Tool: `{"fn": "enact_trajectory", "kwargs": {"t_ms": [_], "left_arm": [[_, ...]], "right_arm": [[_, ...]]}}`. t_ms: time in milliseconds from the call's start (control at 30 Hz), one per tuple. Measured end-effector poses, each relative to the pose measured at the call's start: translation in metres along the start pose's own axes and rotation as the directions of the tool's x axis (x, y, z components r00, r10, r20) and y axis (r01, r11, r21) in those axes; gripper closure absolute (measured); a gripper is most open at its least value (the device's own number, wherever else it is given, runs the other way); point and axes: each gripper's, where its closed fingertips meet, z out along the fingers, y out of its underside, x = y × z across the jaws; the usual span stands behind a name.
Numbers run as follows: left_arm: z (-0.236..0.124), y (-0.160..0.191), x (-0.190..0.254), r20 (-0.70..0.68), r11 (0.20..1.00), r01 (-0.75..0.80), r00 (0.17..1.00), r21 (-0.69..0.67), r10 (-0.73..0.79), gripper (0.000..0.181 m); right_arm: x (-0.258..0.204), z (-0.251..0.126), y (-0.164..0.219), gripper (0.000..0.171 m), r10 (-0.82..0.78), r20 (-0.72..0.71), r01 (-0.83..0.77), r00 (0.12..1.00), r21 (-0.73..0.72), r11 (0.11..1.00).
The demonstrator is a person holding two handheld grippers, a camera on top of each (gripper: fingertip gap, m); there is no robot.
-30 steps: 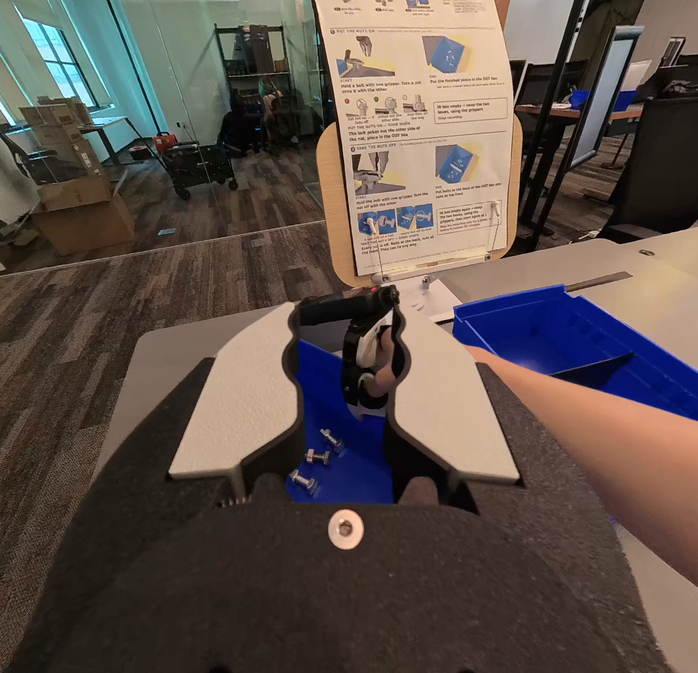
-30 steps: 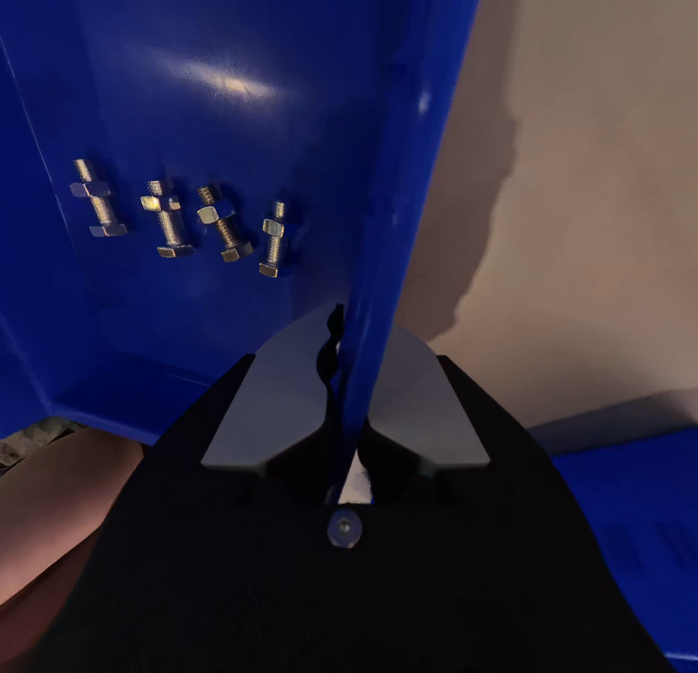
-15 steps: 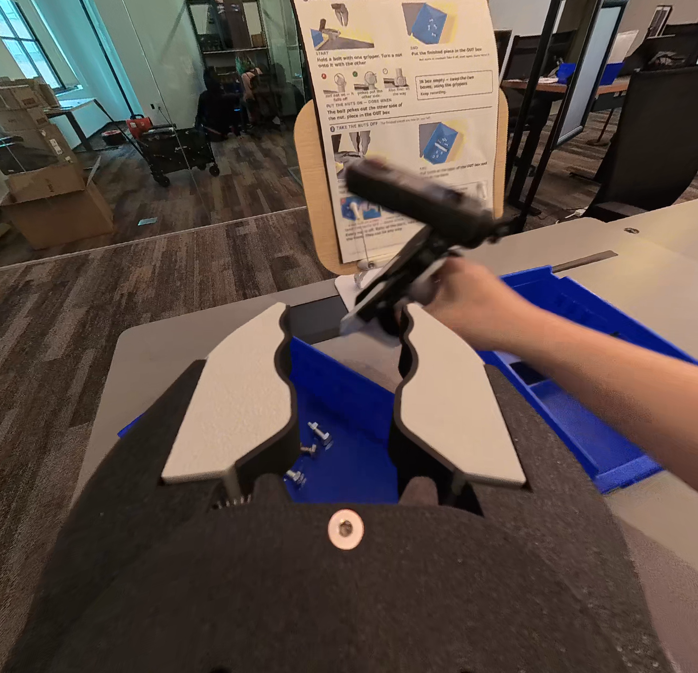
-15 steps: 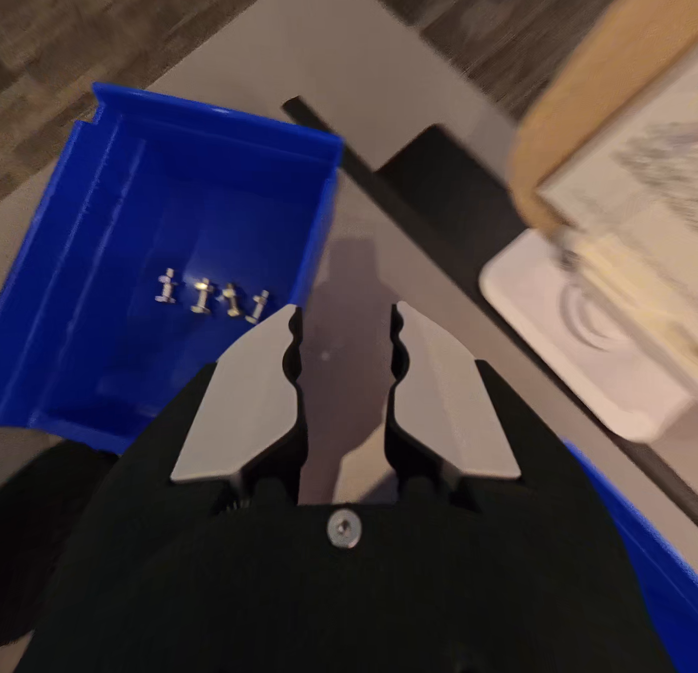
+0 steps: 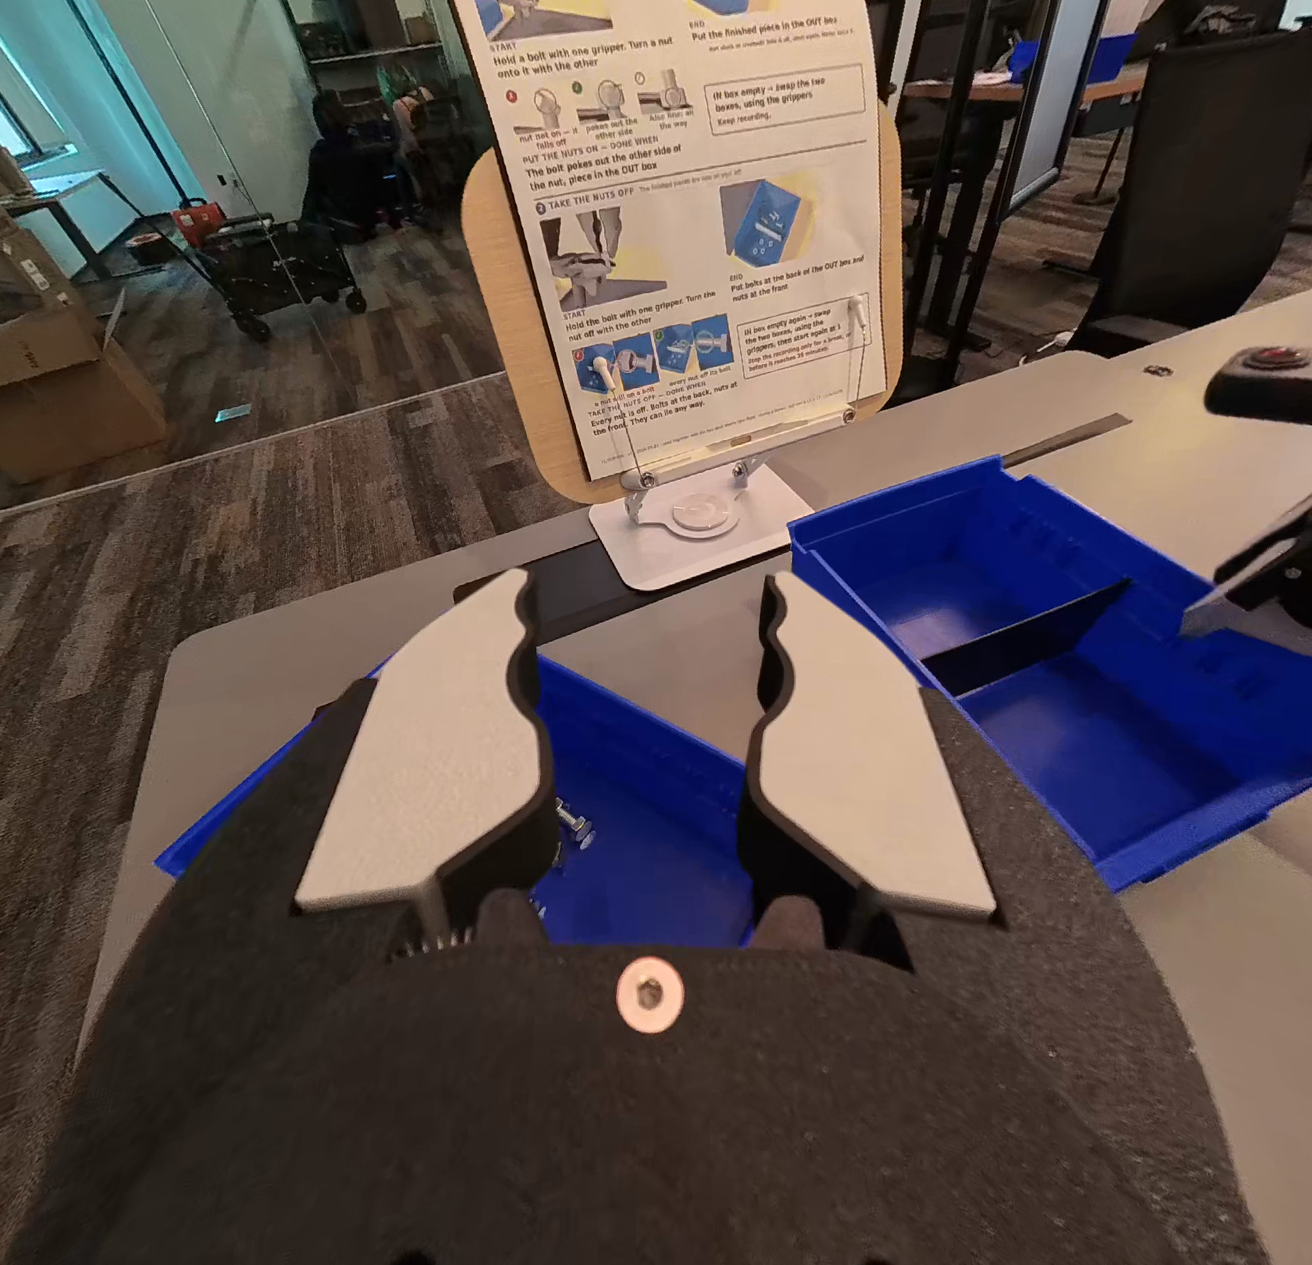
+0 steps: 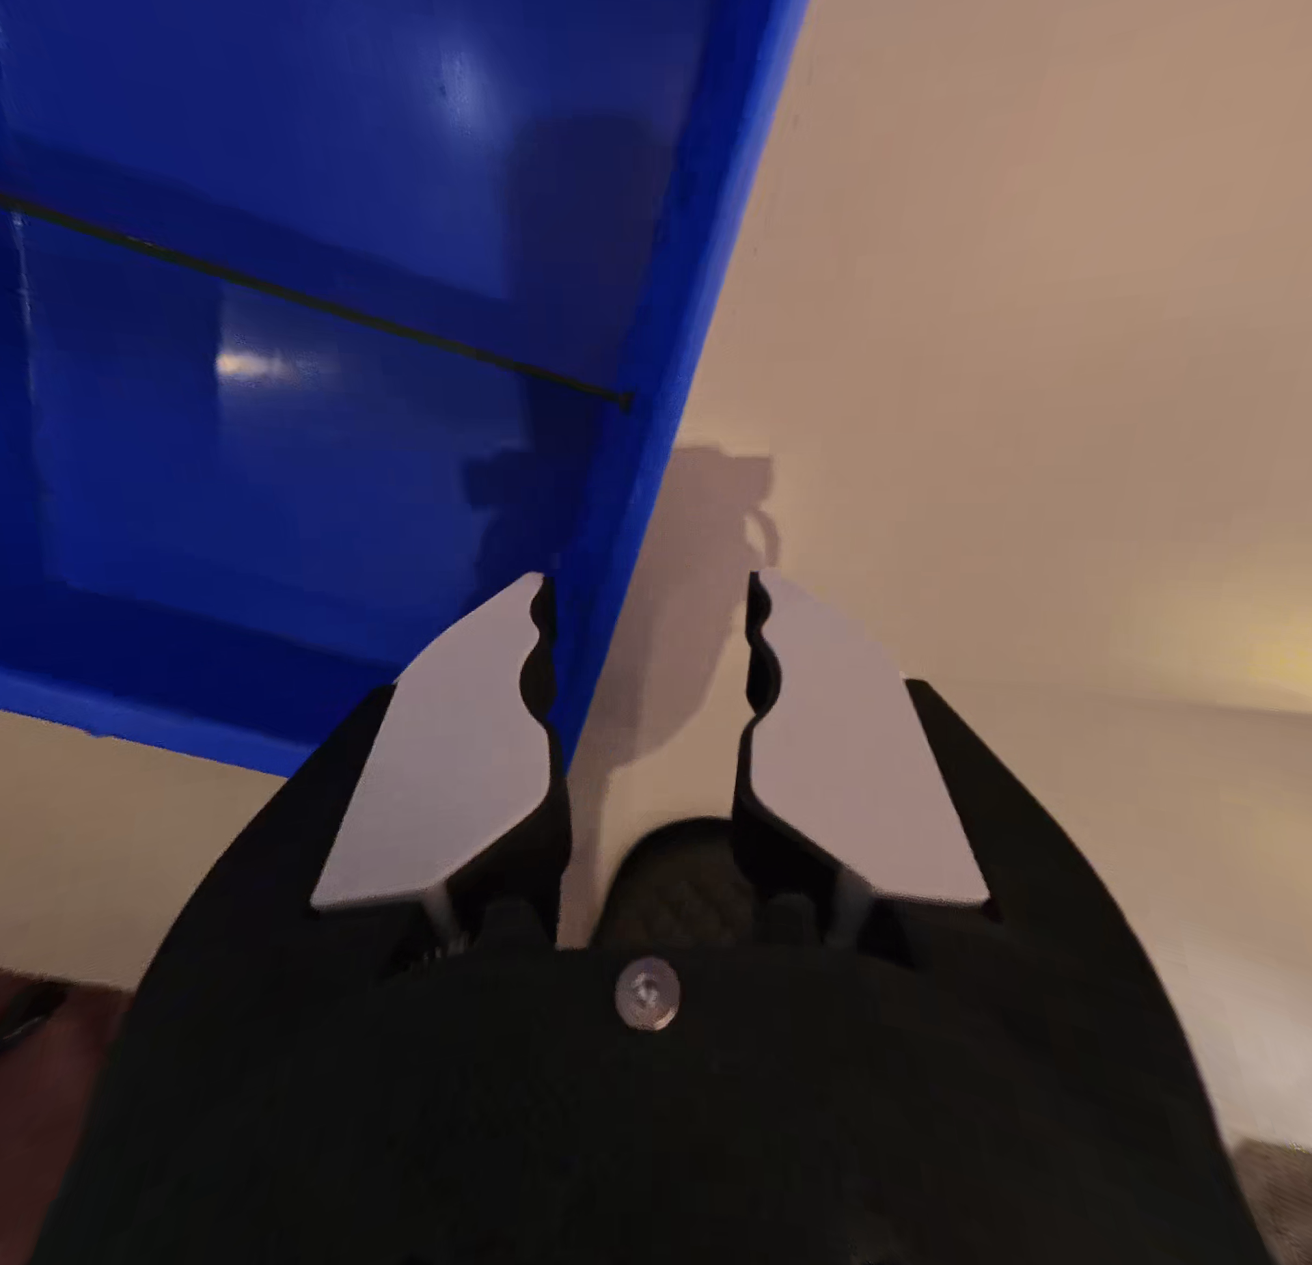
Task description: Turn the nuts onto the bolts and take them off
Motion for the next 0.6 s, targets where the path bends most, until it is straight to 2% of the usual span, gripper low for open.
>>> {"fn": "enact_trajectory", "kwargs": {"t_ms": [67,133,200,400,600], "left_arm": [[0.002,0.002,0.001,0.007,1.0,-0.011,1.0,-0.011,0.011,0.121],[0.004,0.004,0.002,0.013,1.0,-0.016,1.0,-0.023,0.016,0.121],[0.007,0.006,0.002,0.024,0.999,-0.023,0.999,-0.038,0.024,0.12],[0.016,0.017,-0.007,0.054,0.996,-0.023,0.998,-0.084,0.027,0.12],[0.02,0.02,-0.011,0.07,0.995,-0.023,0.997,-0.098,0.03,0.122]], "right_arm": [[-0.008,0.013,0.004,0.125,0.028,0.101,-0.025,0.994,-0.038,0.999],[-0.024,0.018,0.008,0.156,0.029,0.232,-0.008,0.972,-0.088,0.996],[-0.016,0.021,0.007,0.162,0.044,0.235,-0.018,0.971,-0.112,0.994],[0.045,0.023,0.0,0.163,0.114,0.217,-0.098,0.969,-0.084,0.992],[0.13,0.018,0.029,0.162,0.217,0.148,-0.205,0.965,-0.094,0.974]]}}
